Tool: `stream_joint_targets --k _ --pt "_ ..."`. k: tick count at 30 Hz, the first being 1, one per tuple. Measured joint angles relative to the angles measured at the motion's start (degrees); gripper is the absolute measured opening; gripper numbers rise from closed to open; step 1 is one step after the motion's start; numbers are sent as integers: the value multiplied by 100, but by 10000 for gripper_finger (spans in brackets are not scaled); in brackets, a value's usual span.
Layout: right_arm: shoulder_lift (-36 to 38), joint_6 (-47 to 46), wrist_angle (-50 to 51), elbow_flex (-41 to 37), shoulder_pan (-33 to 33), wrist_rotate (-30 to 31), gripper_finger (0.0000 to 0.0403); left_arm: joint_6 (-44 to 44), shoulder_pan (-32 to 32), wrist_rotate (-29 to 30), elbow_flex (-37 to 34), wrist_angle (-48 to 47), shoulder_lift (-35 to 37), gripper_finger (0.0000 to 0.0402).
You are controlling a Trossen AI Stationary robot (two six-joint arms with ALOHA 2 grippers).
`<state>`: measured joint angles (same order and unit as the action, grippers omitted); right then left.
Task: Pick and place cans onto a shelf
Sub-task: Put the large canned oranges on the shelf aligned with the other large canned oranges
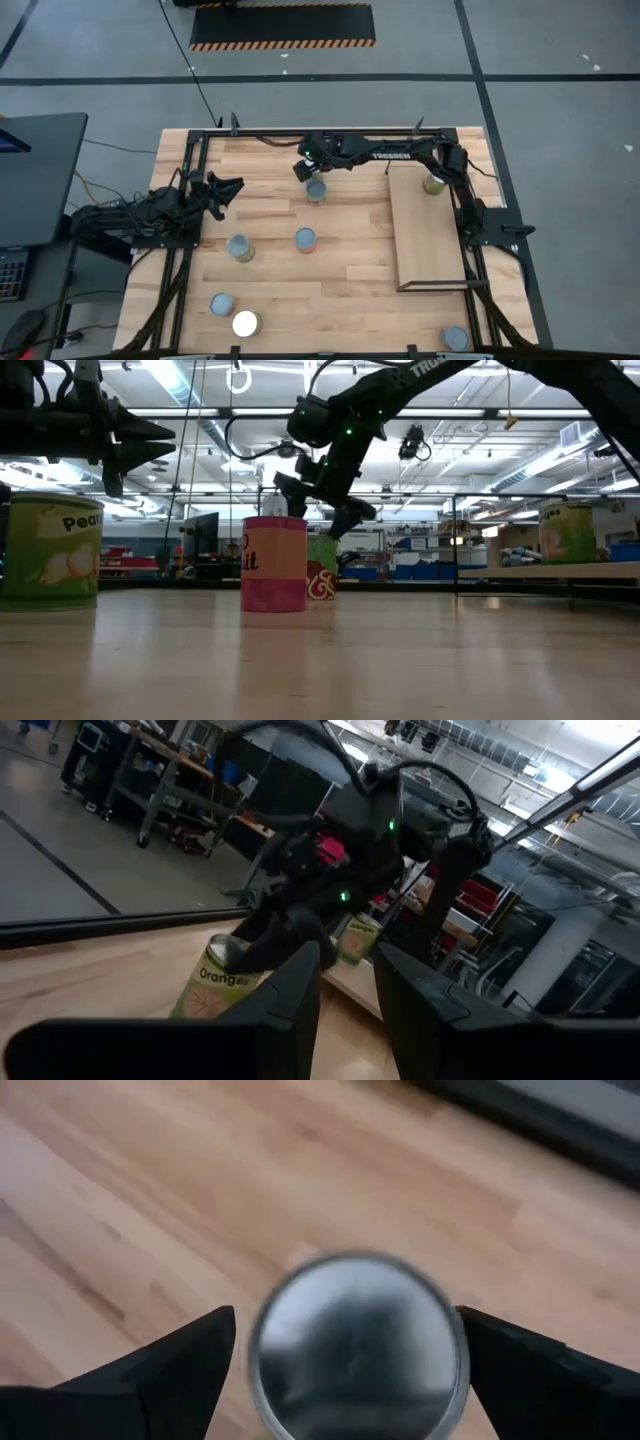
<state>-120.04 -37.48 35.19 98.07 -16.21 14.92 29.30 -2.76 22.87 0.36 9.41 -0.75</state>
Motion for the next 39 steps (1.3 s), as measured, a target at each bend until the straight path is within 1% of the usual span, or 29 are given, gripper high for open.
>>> stream_joint_targets --k 4,8,13,19,24,26,29,34,36,39 --pt "-191 -43 -75 -1 85 -94 383 3 0 3 0 -4 0 105" --pt "-285 -164 -175 -5 131 -21 385 7 0 4 0 -20 -1 105" --pt "-226 -293 -271 0 145 303 367 4 0 -1 0 -29 1 105" --pt "-218 -286 -317 13 99 105 342 2 0 0 0 -33 1 105" --pt "-178 -288 -212 17 98 39 334 0 0 0 0 -33 1 105" --pt "-42 -361 56 -5 97 22 334 1 0 0 0 -33 1 105" --pt "380 -604 534 1 131 210 333 6 0 0 0 -31 1 105" --pt "1319 -1182 1578 24 388 985 333 2 0 0 0 -28 1 105" --pt "1685 -1597 2096 24 549 1197 333 7 0 0 0 -24 1 105" --pt "2178 -2291 3151 30 851 1526 333 7 0 0 0 -24 1 105"
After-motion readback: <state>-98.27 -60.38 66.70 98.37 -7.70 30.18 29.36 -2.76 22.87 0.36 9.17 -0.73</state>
